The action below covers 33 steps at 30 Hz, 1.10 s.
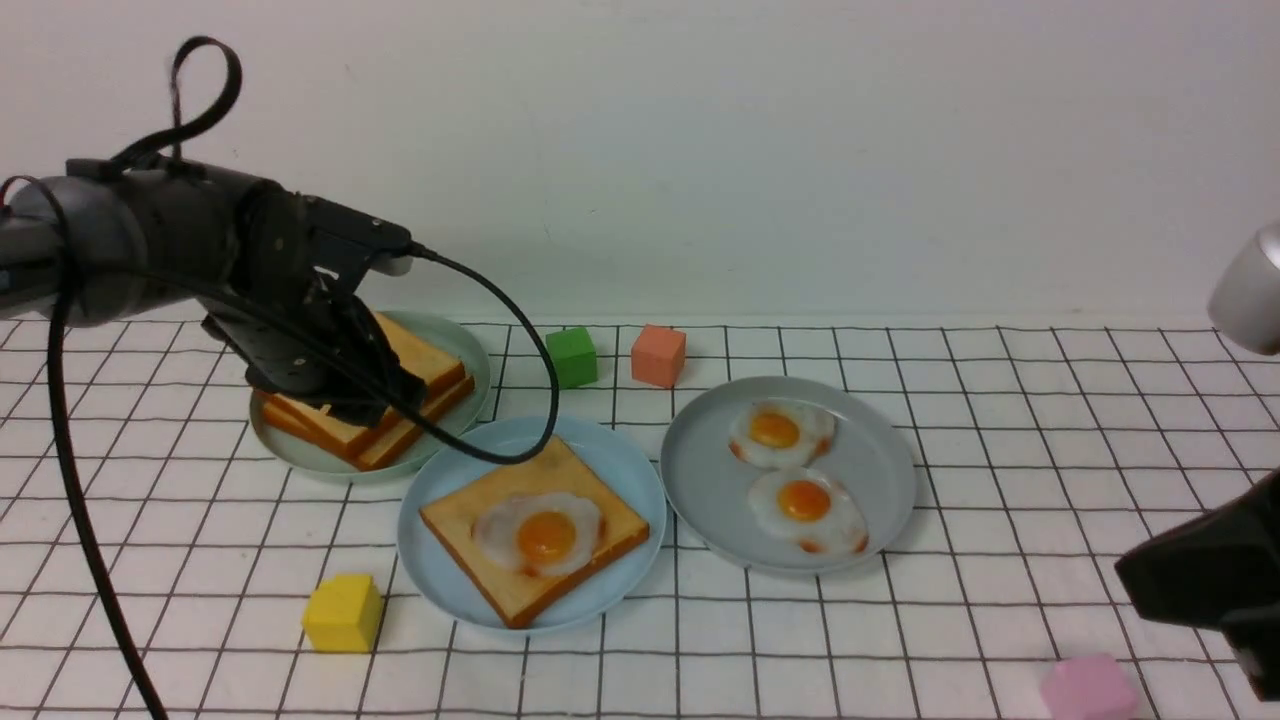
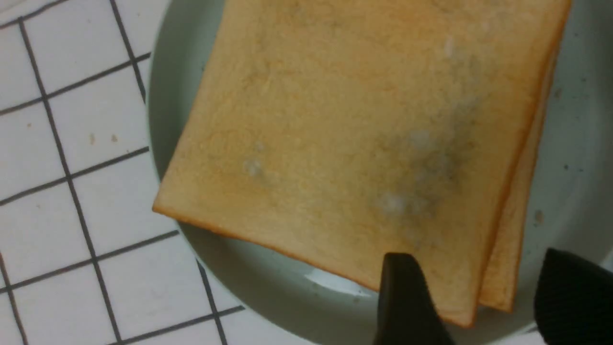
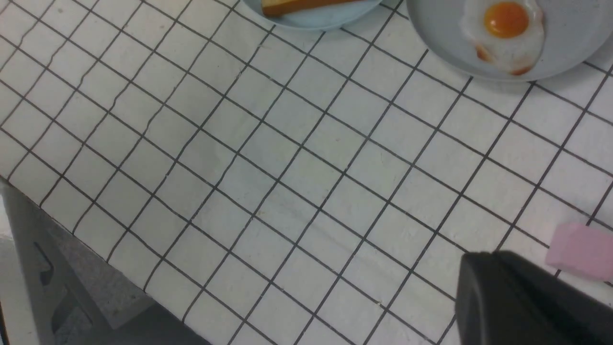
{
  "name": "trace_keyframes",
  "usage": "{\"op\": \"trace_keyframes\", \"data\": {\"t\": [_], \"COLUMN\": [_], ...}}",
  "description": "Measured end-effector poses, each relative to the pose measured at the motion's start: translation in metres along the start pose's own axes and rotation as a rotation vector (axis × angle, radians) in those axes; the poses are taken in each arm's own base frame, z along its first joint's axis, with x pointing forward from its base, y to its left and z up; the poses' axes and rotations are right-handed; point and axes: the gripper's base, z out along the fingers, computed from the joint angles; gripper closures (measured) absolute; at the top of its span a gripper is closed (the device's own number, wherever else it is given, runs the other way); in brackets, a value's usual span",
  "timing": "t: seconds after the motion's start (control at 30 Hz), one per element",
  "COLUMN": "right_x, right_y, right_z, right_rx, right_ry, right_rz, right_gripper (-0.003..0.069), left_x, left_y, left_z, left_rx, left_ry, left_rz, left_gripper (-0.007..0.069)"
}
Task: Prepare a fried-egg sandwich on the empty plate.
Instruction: Use the left arm to grab a slice of bread
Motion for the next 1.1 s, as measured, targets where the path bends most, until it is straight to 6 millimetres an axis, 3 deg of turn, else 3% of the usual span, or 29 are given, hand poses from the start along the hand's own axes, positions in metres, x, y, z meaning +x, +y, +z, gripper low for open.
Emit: {"op": "trace_keyframes", "data": {"t": [0.17,0.47,0.7,0.8,0.83,0.93,0.97,1.1], "right_x": [0.000,0.001,0.001,0.001,0.002,0.002,0.003,0.006], "right_y": [0.001,0.001,0.002,0.002,0.003,0.003,0.003,0.004], "right_z": [0.000,0.000,0.000,-0.001,-0.003,-0.005,-0.007,-0.013], "right_rx": [-0.007,-0.016,-0.018,-0.023,-0.023,-0.021,-0.021,-0.023], "right_ry": [0.004,0.006,0.006,0.003,-0.002,-0.009,-0.017,-0.037], "right_rz": [0.023,0.035,0.036,0.038,0.036,0.034,0.032,0.028], "right_gripper": [0.0622,0.0618,0.0610,0.0608,0.0606,0.0604,0.0602,0.0596], "left_x": [0.001,0.004,0.003,0.000,0.000,-0.003,-0.008,-0.015], "left_y": [-0.001,-0.002,-0.002,-0.002,-0.002,-0.004,-0.008,-0.038], "left_z": [0.018,0.035,0.035,0.028,0.021,0.006,-0.018,-0.065], "left_rx": [-0.017,-0.020,-0.024,-0.025,-0.027,-0.030,-0.031,-0.003], "left_ry": [-0.013,-0.003,-0.005,-0.014,-0.012,-0.017,-0.037,-0.091], "left_rz": [0.018,0.037,0.047,0.048,0.048,0.050,0.059,0.109], "left_gripper": [0.0166,0.0186,0.0419,0.0487,0.0567,0.0604,0.0605,0.0605]}}
